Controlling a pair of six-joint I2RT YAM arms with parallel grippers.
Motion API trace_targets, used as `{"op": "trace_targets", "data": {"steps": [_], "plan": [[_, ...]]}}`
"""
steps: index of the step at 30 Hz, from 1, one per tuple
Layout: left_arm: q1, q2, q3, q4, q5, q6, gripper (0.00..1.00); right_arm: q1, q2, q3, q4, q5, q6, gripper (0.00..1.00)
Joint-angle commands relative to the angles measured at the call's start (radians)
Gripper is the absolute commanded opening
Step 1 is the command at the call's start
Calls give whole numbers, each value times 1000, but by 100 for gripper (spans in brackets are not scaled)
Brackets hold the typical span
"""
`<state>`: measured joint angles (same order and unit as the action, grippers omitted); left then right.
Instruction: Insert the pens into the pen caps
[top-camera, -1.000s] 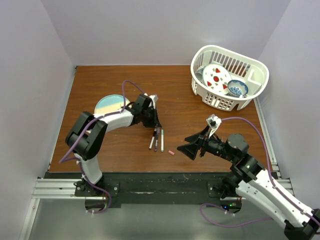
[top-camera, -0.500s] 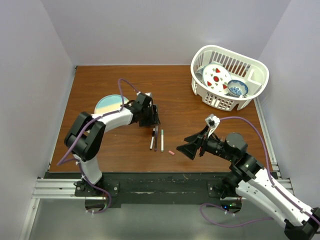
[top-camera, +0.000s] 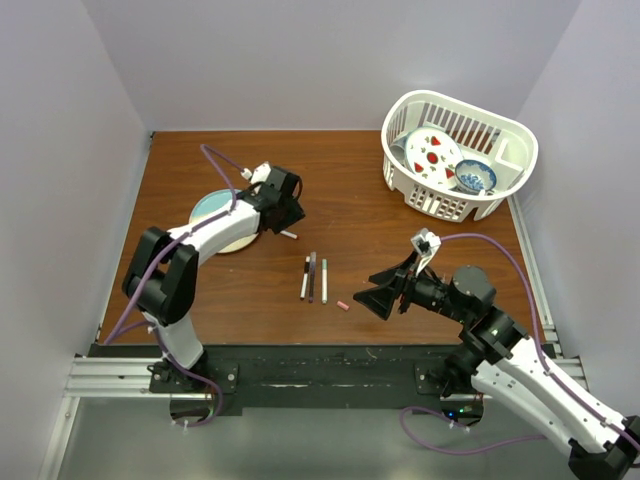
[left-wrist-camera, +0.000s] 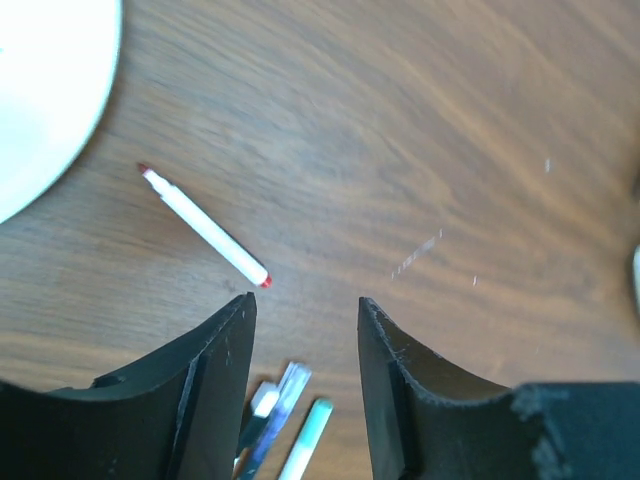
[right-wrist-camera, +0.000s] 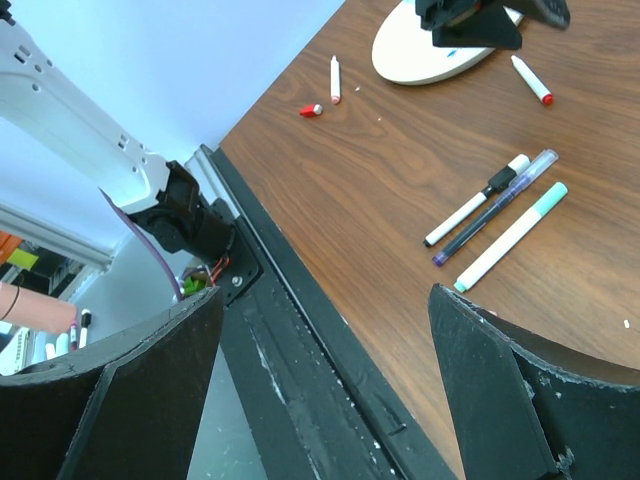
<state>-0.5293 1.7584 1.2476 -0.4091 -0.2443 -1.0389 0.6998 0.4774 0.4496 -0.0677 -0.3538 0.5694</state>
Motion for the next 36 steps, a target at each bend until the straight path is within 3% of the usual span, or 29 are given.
{"op": "trace_targets", "data": {"steps": [1,8,21,29,36], "plan": [[9,55,93,-112,-135,-182,49,0,-20,15,14,7,9,87],[14,156,205,-232,-182,-239,43,0,-37,26,-10,21,-11,87],[35,271,256,-258,-191,-233,40,-2,-39,31,-35,52,-48,87],[35,286,233,-286,-188,-217,36,0,-34,31,-37,68,-59,87],[35,300,187,-277,-141,-216,24,-2,-22,29,-23,67,-45,87]]}}
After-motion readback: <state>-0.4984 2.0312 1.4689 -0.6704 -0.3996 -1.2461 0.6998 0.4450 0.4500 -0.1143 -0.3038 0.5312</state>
